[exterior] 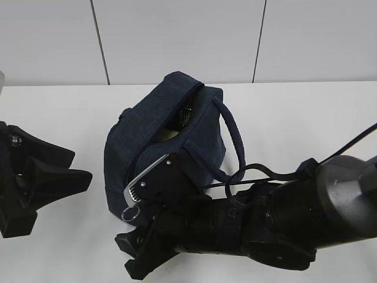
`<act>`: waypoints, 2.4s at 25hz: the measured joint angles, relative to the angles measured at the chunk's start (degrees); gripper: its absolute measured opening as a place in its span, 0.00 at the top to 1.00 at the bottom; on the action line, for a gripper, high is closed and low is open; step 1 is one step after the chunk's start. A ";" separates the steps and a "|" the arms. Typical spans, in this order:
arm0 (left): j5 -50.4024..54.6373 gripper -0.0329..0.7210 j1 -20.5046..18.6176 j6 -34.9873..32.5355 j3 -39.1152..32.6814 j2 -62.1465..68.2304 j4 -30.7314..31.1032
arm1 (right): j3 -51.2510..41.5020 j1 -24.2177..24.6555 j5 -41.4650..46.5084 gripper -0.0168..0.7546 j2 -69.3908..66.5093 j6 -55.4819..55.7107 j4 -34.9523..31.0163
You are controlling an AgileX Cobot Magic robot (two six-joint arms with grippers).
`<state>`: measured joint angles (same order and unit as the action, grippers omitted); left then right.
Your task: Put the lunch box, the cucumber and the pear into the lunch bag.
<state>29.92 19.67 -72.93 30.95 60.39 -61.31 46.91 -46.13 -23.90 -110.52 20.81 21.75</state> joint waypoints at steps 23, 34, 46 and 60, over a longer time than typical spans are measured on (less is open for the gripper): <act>-1.78 0.52 0.00 0.00 0.00 0.00 -0.35 | 2.15 -1.75 -4.47 0.31 -3.07 0.27 -3.42; -1.67 0.52 0.00 0.00 0.00 0.06 -0.35 | 2.15 -1.87 -0.75 0.31 -3.07 -0.44 -8.98; -1.30 0.53 0.00 0.00 0.00 0.06 -1.47 | 2.15 -1.96 0.57 0.31 -0.53 -3.49 -10.02; -1.08 0.56 0.00 0.00 0.00 0.06 -2.77 | 3.57 -2.00 -7.08 0.31 -5.28 -7.63 -14.98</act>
<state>28.85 19.67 -72.93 30.95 60.45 -64.08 50.48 -48.13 -30.98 -115.79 13.18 6.77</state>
